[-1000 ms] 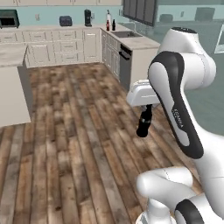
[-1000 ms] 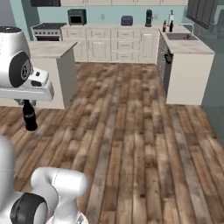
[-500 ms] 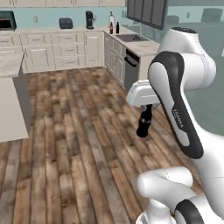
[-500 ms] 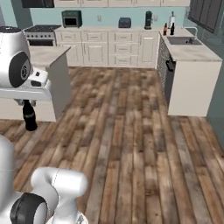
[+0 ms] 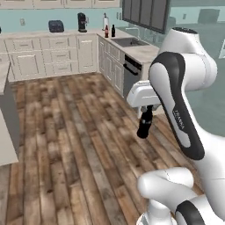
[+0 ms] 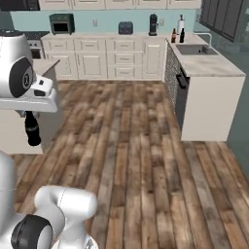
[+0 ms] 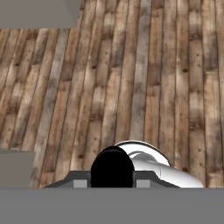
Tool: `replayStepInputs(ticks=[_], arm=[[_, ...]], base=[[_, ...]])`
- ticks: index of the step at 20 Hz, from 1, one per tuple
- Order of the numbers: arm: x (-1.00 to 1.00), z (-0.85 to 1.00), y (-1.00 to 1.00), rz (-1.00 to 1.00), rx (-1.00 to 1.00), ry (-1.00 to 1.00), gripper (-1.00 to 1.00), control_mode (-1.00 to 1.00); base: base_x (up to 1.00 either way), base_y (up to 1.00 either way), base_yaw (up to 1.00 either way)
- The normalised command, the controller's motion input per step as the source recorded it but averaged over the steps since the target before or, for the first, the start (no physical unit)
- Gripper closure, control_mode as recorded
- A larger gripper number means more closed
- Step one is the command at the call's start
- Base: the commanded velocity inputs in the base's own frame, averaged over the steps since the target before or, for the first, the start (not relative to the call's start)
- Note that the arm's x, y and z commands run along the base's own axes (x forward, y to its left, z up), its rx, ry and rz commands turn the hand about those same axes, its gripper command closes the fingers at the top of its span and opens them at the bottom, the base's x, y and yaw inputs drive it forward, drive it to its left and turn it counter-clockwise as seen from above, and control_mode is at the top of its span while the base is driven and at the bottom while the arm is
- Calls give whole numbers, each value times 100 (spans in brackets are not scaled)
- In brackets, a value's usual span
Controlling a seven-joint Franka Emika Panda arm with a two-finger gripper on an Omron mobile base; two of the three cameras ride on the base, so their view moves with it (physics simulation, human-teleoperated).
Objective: Place the large bottle from the dining counter next to the other large bottle outside the sink, and place the small bottle from the dining counter next to the other small bottle inside the sink.
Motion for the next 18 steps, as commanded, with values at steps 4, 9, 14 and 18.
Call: replayStepInputs(ticks=[4, 9, 14, 18], arm=[[0, 0, 0, 0, 0, 0, 100, 100], [0, 0, 0, 0, 0, 0, 100, 100], [0, 0, 0, 0, 0, 0, 100, 100], [0, 0, 0, 0, 0, 0, 100, 100]], base=[[100, 8, -20], [100, 9, -20], [100, 18, -18], [100, 19, -26]])
